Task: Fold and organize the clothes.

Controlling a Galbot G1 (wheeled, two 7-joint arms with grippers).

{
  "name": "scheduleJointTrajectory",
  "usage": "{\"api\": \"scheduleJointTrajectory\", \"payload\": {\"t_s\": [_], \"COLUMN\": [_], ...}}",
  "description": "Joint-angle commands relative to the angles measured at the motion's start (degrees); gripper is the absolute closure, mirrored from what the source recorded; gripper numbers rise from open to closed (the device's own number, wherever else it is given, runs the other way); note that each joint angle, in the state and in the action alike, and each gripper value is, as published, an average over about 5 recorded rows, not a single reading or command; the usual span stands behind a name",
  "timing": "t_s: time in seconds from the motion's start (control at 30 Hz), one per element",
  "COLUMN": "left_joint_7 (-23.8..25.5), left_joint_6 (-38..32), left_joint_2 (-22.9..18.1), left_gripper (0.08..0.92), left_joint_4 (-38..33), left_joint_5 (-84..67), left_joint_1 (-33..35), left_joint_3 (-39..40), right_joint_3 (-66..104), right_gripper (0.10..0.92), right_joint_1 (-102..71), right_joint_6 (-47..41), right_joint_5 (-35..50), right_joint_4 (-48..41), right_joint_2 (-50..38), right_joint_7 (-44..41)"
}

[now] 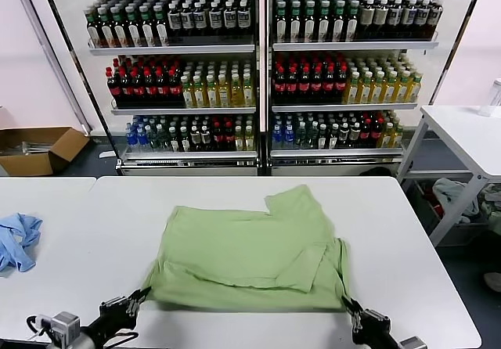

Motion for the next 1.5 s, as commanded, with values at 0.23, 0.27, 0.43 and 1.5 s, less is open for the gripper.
{"api": "scheduleJointTrajectory", "payload": {"t_s": [0.23, 0.27, 0.43, 1.5], "left_joint_7": [1.1, 1.1, 0.7, 2.0], "left_joint_6": [0.0, -0.2, -1.2, -4.3], "left_joint_2": [2.6, 3.2, 6.5, 23.0], "left_gripper": [0.650, 0.624, 0.476, 0.177], "left_joint_4": [-3.5, -3.4, -0.9, 29.2], "left_joint_5": [0.8, 0.3, -3.7, -16.0], "left_joint_1": [2.2, 1.7, -4.1, -38.1], "left_joint_3": [-4.1, -4.1, -2.1, 23.4], "right_joint_3": [7.8, 8.4, 8.9, -23.5], "right_gripper": [0.569, 0.543, 0.396, 0.203], "right_joint_1": [2.0, 3.2, 11.2, 67.3], "right_joint_6": [0.5, 0.4, -0.4, -7.1], "right_joint_5": [8.9, 9.7, 11.0, 15.3], "right_joint_4": [3.5, 3.0, -1.9, -44.5], "right_joint_2": [-0.7, -1.2, -5.2, -10.3], "right_joint_7": [-1.5, -2.0, -5.4, -10.3]}}
